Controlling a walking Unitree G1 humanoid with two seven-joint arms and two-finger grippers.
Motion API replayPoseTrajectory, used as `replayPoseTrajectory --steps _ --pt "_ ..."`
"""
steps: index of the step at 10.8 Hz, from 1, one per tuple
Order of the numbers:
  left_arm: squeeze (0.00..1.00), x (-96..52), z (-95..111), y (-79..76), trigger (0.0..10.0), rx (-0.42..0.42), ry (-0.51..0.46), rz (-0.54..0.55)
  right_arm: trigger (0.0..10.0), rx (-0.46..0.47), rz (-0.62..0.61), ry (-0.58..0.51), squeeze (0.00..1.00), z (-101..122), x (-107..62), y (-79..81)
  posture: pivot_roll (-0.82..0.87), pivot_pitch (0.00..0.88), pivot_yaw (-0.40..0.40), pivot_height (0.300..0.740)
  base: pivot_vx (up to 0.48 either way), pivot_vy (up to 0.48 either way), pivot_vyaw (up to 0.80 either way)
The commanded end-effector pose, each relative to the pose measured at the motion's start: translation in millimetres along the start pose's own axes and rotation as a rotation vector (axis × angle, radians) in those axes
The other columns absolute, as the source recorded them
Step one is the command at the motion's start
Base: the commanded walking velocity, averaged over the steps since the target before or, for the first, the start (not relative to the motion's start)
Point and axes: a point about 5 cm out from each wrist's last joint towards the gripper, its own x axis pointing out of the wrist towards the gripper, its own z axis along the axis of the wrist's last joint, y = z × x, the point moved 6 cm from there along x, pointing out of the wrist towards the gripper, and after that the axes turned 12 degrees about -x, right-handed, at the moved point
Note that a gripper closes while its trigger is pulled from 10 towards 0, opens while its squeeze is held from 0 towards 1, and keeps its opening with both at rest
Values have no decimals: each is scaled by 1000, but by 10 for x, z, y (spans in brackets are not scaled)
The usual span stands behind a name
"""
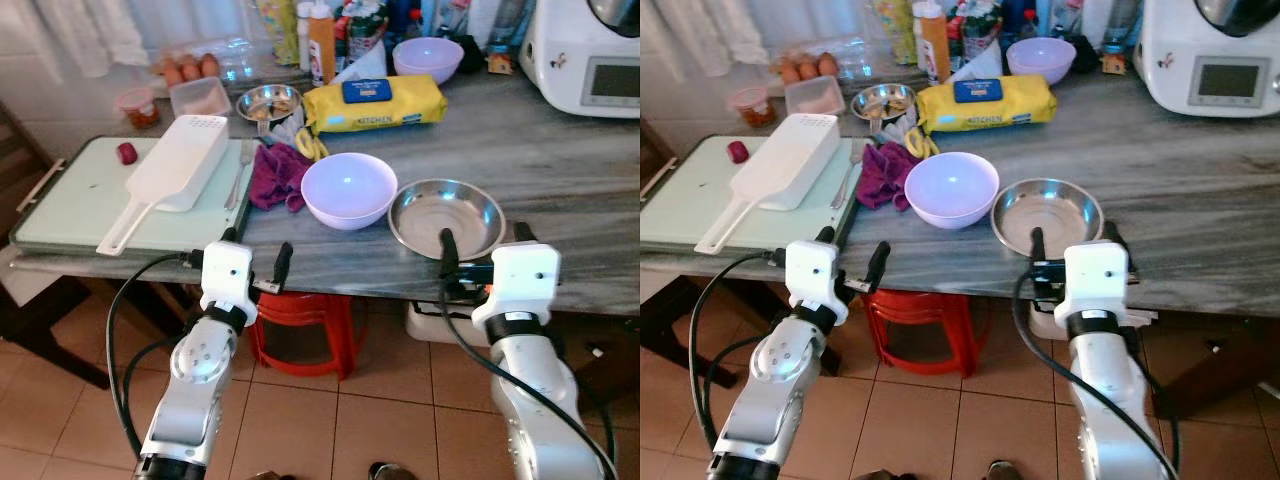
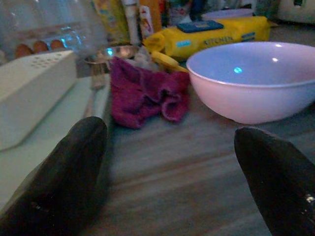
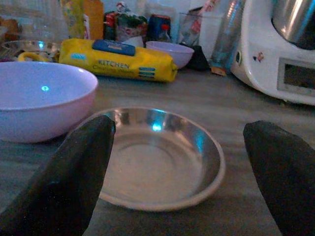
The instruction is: Setting the table
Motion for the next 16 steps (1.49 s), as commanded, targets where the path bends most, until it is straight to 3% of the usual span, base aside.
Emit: replayPoseTrajectory --steps 1,12,16 --pt "0 -13 -41 52 10000 16 21 21 10000 10 10 -16 0 42 11 41 -160 127 107 740 0 0 0" --pt "0 3 -63 9 10000 18 36 -3 10000 20 18 -21 0 57 48 71 -164 121 107 740 -266 0 0" --pt "0 4 -64 1 10000 22 39 -16 10000 88 4 34 0 -42 84 69 -158 121 110 740 -310 0 0"
